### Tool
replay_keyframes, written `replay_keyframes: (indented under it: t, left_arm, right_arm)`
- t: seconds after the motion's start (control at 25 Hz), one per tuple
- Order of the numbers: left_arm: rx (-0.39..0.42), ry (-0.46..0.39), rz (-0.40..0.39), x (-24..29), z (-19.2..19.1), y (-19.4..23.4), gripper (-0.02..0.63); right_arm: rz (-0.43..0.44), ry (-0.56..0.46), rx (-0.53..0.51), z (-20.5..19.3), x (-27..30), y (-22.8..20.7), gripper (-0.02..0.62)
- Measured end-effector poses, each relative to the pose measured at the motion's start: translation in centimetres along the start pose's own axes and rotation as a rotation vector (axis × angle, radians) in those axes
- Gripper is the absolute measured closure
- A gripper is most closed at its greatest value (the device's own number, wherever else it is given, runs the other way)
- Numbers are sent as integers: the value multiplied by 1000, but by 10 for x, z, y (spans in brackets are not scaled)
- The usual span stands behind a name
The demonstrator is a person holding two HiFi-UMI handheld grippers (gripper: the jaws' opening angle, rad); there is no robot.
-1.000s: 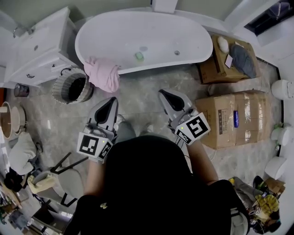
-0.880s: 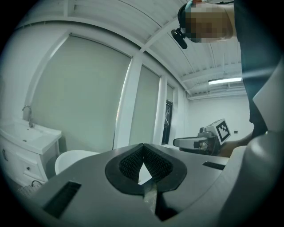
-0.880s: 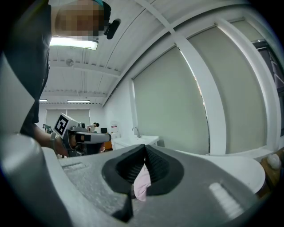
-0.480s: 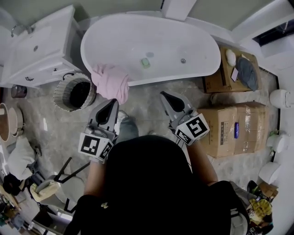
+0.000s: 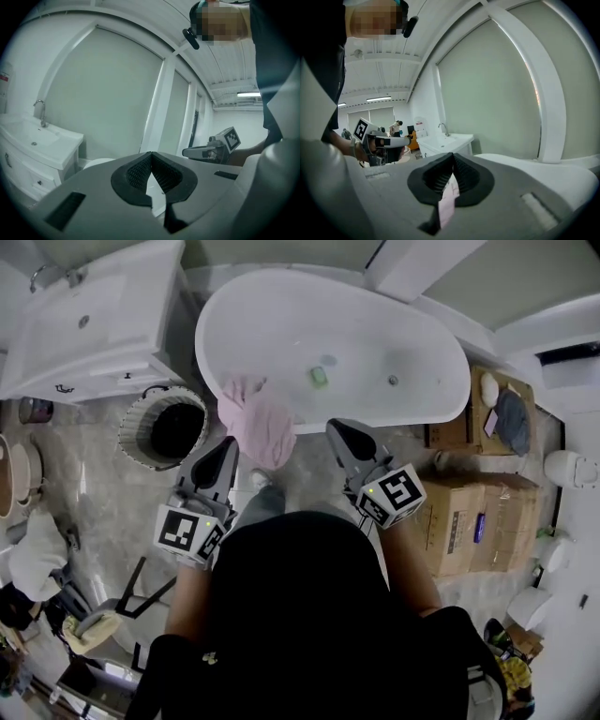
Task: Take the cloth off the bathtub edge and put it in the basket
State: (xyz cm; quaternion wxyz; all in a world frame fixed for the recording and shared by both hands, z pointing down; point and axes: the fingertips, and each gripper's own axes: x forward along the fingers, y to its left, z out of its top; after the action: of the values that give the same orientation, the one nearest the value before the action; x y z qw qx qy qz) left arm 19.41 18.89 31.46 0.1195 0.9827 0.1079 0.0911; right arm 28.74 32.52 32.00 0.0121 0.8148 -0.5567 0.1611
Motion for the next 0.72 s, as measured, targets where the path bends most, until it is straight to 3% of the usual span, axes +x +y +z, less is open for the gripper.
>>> replay_keyframes:
  t: [0.36,0.72]
  left_arm:
    - [-40,-1,147,-32,-5,66,594]
    - [-110,-4,359,-68,-23,88,594]
  right_arm:
    - [127,111,-28,-6,87,15,574]
    - [311,265,-91,-41,150,33,547]
